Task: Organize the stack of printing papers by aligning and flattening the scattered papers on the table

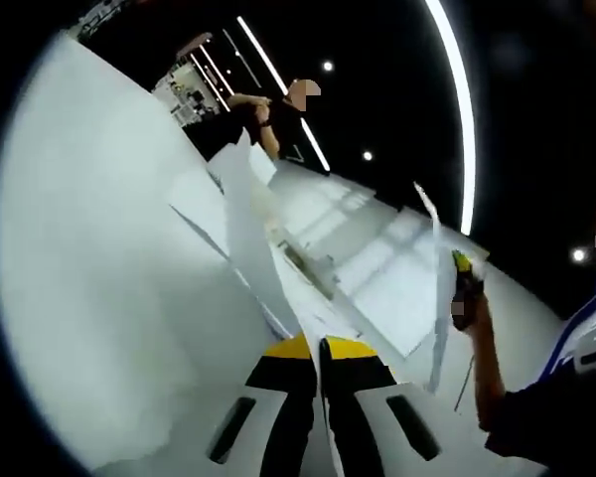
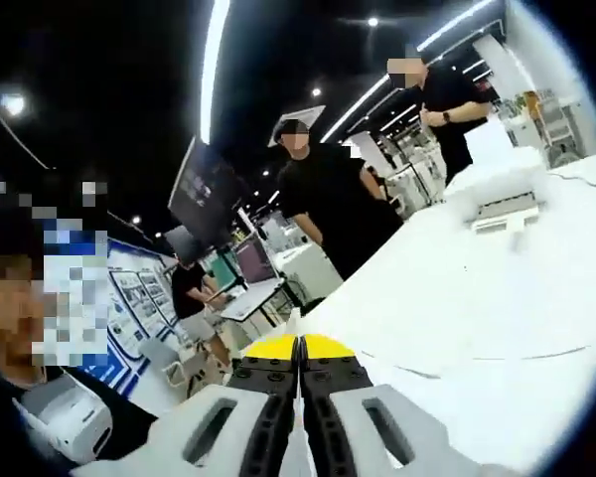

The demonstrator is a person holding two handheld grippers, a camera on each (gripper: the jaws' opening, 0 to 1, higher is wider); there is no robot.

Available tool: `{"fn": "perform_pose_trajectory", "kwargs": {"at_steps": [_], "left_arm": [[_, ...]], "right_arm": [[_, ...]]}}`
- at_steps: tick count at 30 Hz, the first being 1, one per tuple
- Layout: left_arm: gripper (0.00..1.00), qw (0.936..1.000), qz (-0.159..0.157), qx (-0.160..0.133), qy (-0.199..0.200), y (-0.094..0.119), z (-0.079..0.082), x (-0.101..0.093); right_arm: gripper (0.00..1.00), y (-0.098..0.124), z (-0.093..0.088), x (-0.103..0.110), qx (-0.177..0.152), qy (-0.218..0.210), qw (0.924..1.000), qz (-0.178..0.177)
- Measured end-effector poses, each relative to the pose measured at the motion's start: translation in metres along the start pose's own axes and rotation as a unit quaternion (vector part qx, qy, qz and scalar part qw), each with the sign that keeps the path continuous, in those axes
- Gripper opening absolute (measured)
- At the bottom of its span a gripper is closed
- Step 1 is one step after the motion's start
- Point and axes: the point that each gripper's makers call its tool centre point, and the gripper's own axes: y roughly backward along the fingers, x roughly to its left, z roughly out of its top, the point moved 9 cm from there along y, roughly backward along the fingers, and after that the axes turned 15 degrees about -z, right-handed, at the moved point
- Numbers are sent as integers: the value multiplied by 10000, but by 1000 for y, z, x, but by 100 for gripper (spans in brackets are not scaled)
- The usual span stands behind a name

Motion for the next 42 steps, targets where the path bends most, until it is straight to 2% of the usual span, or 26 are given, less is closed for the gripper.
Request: {"fn": "perform_pose_trajectory", "kwargs": {"at_steps": [4,11,14,20,22,28,38,42], "left_arm": [[6,10000,10,4,22,0,-1,-2],[6,10000,10,37,31,-4,-2,-3],[6,10000,1,61,24,-5,-3,-4],[8,9999,-57,107,77,-5,-4,-5],[10,9997,-164,119,120,-5,-4,-7],[15,9993,-212,193,219,-5,-4,-7],[15,9990,-242,174,344,-5,-3,-5],[15,9990,-268,208,276,-6,-3,-4]], "right_arm": [[0,-18,-17,-11,176,-110,9998,-17],[0,-29,-21,-27,295,-241,9993,51],[0,-35,-22,-29,332,-334,9987,207],[0,-48,-34,-15,391,-556,9963,532],[0,-54,-34,-18,405,-601,9958,567],[0,-73,-43,-13,500,-803,9929,725],[0,-99,-54,-3,576,-1100,9871,1014],[0,-104,-62,2,624,-1199,9846,1110]]}}
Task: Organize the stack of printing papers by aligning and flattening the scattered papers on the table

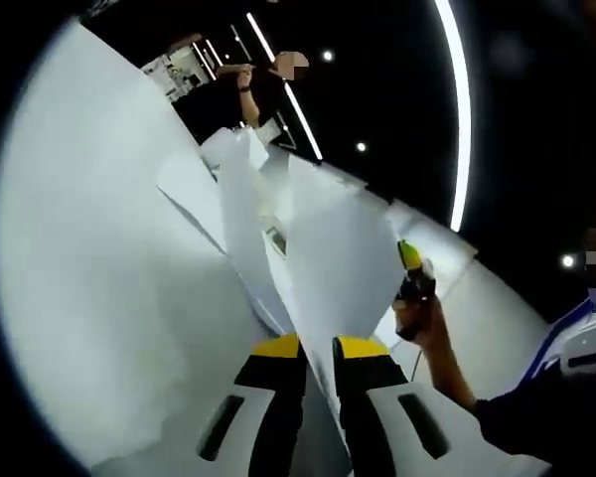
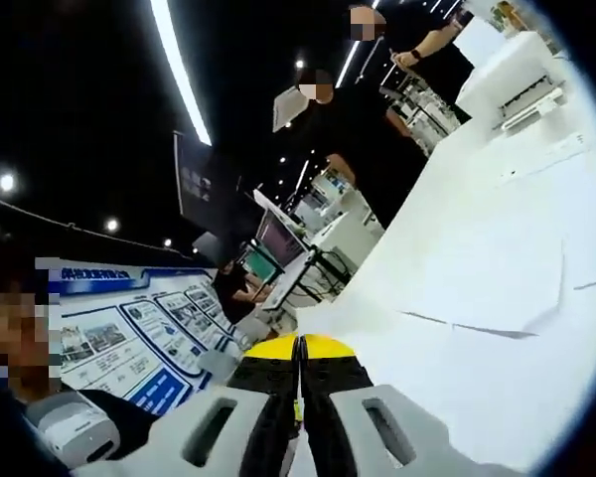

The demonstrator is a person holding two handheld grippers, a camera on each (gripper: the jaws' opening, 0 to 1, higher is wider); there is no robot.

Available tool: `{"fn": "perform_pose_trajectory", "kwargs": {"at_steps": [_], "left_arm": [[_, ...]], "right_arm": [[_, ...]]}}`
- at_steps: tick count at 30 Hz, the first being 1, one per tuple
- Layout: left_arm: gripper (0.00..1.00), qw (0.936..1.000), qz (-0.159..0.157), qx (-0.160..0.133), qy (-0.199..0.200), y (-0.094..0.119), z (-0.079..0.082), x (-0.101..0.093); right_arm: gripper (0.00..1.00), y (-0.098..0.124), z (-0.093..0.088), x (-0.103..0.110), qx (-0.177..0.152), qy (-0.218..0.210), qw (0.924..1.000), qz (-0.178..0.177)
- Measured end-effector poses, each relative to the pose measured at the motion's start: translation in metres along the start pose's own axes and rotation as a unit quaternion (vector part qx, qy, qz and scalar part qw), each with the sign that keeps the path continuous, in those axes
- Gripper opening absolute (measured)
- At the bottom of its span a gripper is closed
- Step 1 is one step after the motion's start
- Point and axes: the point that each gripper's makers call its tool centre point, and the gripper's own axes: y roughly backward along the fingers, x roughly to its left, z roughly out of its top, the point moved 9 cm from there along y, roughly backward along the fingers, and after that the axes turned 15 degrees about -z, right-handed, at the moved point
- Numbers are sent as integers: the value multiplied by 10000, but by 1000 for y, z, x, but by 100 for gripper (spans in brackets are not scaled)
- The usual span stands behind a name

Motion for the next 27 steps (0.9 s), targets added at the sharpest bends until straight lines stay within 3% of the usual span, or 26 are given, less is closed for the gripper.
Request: {"fn": "perform_pose_trajectory", "kwargs": {"at_steps": [10,18,22,25,27], "left_arm": [[15,10000,-66,2,43,0,0,0],[14,9999,-77,-8,106,1,1,1],[8,9999,-55,-45,139,1,1,3],[6,9996,-21,-98,254,1,2,4],[6,9996,-17,-97,260,1,2,4]], "right_arm": [[0,-21,-15,-2,162,-53,9998,118],[0,-22,-5,-9,210,170,9996,-73],[0,-24,-12,-15,220,341,9986,-335],[0,-26,-16,-17,136,481,9980,-394],[0,-27,-17,-21,-86,737,9961,-475]]}}
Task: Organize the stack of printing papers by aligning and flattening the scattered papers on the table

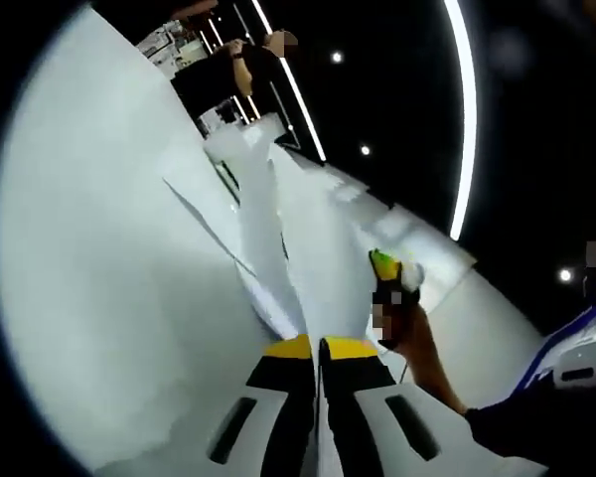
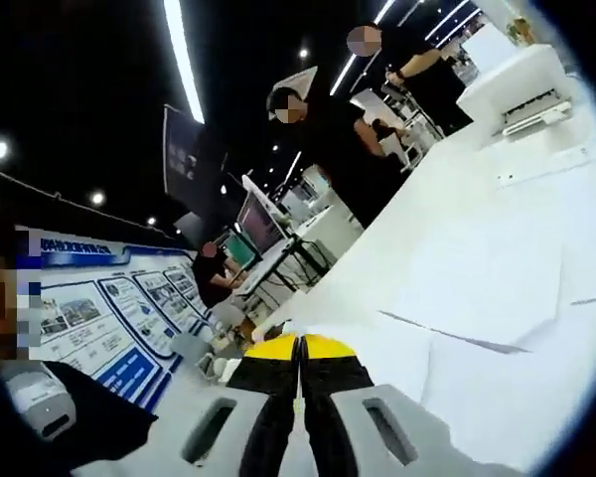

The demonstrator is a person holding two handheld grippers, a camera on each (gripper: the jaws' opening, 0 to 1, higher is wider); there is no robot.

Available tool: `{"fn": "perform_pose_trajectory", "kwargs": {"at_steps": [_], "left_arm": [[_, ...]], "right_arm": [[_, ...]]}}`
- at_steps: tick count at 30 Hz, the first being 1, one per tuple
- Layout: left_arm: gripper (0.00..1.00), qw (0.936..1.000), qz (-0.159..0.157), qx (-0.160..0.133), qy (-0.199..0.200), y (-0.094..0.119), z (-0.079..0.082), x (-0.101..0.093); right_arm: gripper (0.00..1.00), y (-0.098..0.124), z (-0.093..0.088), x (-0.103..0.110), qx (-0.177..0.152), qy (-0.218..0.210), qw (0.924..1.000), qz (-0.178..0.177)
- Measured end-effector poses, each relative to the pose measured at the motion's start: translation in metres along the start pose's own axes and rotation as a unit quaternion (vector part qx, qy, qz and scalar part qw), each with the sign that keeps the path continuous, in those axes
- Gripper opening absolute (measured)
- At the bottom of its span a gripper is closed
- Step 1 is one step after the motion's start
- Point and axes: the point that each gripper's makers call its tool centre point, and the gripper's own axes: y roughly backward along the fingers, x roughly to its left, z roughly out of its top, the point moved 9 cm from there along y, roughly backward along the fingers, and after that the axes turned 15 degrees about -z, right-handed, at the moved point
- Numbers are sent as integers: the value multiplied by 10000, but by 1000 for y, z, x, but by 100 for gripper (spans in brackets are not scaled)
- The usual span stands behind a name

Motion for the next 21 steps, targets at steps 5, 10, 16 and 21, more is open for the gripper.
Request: {"fn": "perform_pose_trajectory", "kwargs": {"at_steps": [5,10,16,21], "left_arm": [[6,10000,22,39,-71,-1,0,0],[6,9999,28,59,-87,-1,0,0],[6,9999,33,42,-102,0,0,-1],[6,9999,37,20,-95,1,1,-1]], "right_arm": [[4,3,-1,-4,-262,627,9976,-157],[16,5,-12,-5,-206,1585,9860,-466],[19,23,-25,-25,-316,2011,9730,-1086],[17,46,-43,-37,-358,1897,9713,-1392]]}}
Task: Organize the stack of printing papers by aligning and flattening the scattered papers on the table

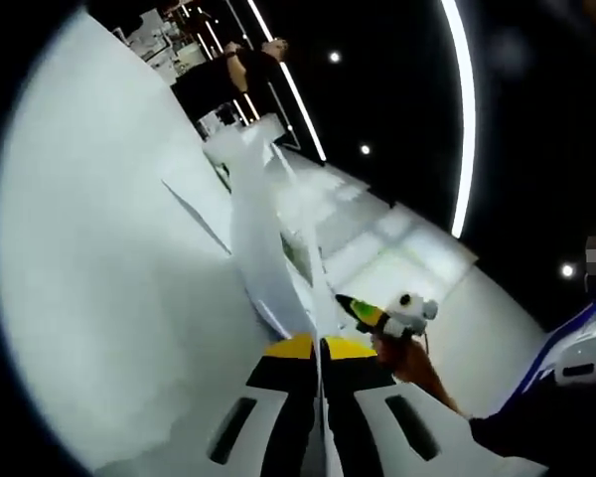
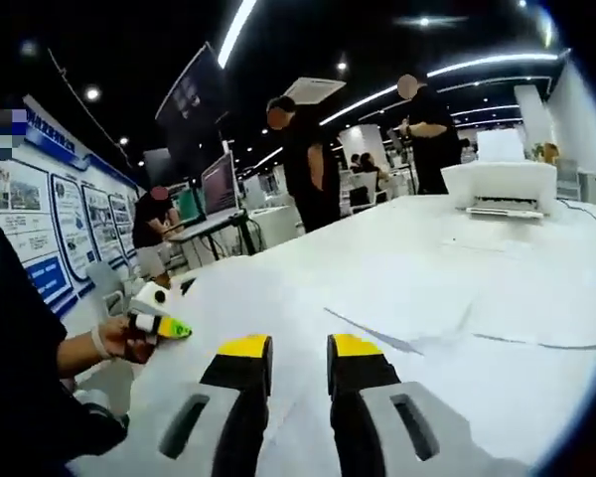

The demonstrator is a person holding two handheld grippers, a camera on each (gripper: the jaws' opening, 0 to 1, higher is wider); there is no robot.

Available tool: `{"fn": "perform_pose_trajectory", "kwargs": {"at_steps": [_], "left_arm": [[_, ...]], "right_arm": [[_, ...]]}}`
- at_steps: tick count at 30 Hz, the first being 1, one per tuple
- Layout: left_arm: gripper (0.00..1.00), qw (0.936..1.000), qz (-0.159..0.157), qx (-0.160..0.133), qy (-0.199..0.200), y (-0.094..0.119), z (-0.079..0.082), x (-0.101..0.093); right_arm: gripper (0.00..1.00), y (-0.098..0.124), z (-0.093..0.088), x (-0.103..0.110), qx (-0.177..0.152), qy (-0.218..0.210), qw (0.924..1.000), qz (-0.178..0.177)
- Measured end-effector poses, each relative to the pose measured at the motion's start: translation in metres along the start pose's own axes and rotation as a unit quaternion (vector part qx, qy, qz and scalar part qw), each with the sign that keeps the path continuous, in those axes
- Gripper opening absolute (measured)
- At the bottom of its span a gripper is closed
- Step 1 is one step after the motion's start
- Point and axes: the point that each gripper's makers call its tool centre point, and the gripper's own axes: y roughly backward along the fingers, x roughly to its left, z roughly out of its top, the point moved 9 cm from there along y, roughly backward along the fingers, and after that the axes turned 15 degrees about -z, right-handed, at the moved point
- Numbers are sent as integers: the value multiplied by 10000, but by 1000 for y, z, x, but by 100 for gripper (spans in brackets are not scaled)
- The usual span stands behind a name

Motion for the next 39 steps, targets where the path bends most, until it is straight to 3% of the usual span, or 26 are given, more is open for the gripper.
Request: {"fn": "perform_pose_trajectory", "kwargs": {"at_steps": [3,6,10,14,15,19,22,25,28,35,37,39], "left_arm": [[6,10000,-20,-2,22,0,0,0],[6,10000,-43,1,23,0,0,0],[6,10000,-33,-11,50,1,0,0],[6,10000,-54,-21,48,1,0,0],[6,10000,-56,-28,56,1,0,0],[6,10000,-61,-33,63,1,1,0],[6,10000,-64,-32,64,1,1,1],[6,10000,-63,-29,62,1,1,1],[6,10000,-65,-29,59,1,1,2],[6,9999,-61,-62,63,1,2,3],[6,10000,-53,-62,56,2,2,2],[6,9999,-55,-68,58,2,2,2]], "right_arm": [[18,0,-12,12,16,430,9990,111],[17,-2,-27,21,246,795,9965,-58],[17,5,-36,9,185,242,9995,-119],[17,19,-43,1,62,84,9995,-298],[17,24,-46,-2,75,63,9988,-490],[17,50,-55,-8,-93,310,9969,-716],[17,70,-56,-18,-240,746,9924,-953],[17,94,-55,-27,-259,1381,9810,-1341],[17,112,-59,-45,-119,1677,9728,-1595],[18,137,-67,-70,34,1913,9633,-1880],[18,147,-70,-90,334,2546,9433,-2104],[18,154,-71,-102,560,3300,9159,-2218]]}}
